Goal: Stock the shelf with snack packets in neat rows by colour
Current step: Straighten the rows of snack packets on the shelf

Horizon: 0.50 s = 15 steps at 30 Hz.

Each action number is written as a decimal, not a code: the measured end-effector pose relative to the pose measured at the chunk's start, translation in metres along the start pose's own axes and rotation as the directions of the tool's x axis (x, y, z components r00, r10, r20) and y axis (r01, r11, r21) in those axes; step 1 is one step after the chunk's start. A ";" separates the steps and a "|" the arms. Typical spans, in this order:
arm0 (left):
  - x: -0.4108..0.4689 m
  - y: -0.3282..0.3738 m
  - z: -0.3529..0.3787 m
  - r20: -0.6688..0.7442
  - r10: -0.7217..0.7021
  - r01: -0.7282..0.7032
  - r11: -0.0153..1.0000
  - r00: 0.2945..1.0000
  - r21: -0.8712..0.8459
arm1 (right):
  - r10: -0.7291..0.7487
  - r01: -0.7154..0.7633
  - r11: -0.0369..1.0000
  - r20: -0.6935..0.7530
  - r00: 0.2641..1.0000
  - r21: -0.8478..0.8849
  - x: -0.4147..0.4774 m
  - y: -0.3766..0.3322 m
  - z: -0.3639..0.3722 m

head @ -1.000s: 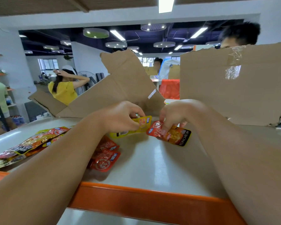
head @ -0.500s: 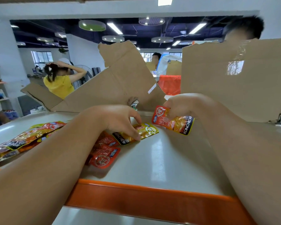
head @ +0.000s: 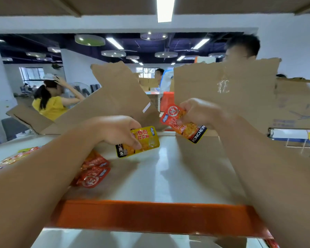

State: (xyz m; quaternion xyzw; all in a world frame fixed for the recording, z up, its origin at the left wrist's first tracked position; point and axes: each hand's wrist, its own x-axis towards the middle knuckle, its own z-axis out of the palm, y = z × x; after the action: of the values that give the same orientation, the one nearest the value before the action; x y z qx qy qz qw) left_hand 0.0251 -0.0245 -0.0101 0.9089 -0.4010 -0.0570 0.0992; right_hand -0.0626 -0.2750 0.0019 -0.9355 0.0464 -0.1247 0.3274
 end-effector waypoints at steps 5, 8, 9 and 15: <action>0.007 0.060 -0.003 -0.160 0.044 -0.085 0.962 0.986 -0.260 | -0.008 0.029 0.967 -0.084 0.996 0.254 -0.058 0.039 -0.052; 0.011 0.118 0.003 -0.257 0.105 -0.188 0.927 0.961 -0.323 | -0.007 0.060 0.932 -0.149 0.989 0.358 -0.103 0.066 -0.082; 0.012 0.140 0.006 -0.291 0.122 -0.218 0.922 0.949 -0.321 | -0.001 0.068 0.925 -0.179 0.984 0.373 -0.117 0.077 -0.092; 0.020 0.274 0.038 -0.377 0.289 -0.457 0.734 0.880 -0.503 | 0.149 0.079 0.841 -0.369 0.917 0.536 -0.208 0.151 -0.154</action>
State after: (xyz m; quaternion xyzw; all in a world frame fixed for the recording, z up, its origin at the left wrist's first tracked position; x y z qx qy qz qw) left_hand -0.1652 -0.2249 0.0147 0.7335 -0.5222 -0.0288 0.4341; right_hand -0.3049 -0.4509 -0.0182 -0.7589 0.0919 -0.3134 0.5633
